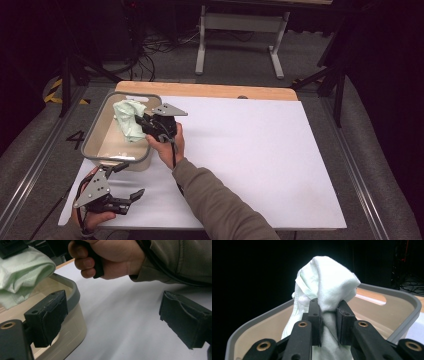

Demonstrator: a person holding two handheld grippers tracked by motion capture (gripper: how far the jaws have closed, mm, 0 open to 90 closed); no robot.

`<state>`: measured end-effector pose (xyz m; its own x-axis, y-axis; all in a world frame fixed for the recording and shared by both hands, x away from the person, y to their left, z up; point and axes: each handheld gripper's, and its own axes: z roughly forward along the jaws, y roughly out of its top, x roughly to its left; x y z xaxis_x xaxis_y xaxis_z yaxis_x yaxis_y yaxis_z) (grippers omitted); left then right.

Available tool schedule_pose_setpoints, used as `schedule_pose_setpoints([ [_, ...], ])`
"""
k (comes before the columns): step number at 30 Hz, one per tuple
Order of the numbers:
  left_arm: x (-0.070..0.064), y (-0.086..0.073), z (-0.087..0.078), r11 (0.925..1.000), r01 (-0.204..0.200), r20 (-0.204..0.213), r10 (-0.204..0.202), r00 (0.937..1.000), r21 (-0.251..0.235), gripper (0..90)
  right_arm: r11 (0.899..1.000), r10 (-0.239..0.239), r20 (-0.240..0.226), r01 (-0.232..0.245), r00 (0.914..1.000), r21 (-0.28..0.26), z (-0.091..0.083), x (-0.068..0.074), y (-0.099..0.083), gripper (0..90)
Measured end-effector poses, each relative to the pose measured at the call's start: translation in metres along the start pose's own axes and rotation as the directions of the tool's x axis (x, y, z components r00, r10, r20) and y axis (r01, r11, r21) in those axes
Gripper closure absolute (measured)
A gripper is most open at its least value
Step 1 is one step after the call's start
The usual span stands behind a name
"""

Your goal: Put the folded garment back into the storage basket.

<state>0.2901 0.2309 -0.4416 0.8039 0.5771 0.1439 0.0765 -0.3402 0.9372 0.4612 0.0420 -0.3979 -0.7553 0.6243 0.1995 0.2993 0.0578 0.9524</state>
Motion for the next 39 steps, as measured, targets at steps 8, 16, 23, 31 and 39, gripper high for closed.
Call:
schedule_pose_setpoints([
  [8,0.000,0.000,0.000,1.0000,-0.002,0.002,0.002,1.0000,0.002,9.3,1.000,0.012,0.005,-0.012,0.9999,0.008,0.005,0.000,-0.006,77.0],
  [16,-0.001,0.000,0.001,1.0000,0.000,0.010,0.000,0.9999,0.005,9.3,1.000,0.013,0.019,-0.014,0.9997,0.023,0.011,0.003,-0.014,76.9],
  [23,-0.001,-0.001,0.001,1.0000,-0.004,0.006,0.004,1.0000,0.008,9.3,0.999,0.028,0.026,-0.029,0.9993,0.038,0.013,0.000,-0.019,76.1],
  [31,0.000,-0.001,-0.001,1.0000,-0.003,-0.008,0.003,1.0000,0.002,9.5,0.998,0.026,0.029,-0.027,0.9992,0.049,0.013,0.000,-0.021,75.0],
  [39,-0.001,-0.002,0.000,1.0000,0.002,-0.006,-0.002,1.0000,0.008,9.5,0.999,0.038,0.042,-0.040,0.9984,0.034,0.010,-0.002,-0.024,66.7],
])
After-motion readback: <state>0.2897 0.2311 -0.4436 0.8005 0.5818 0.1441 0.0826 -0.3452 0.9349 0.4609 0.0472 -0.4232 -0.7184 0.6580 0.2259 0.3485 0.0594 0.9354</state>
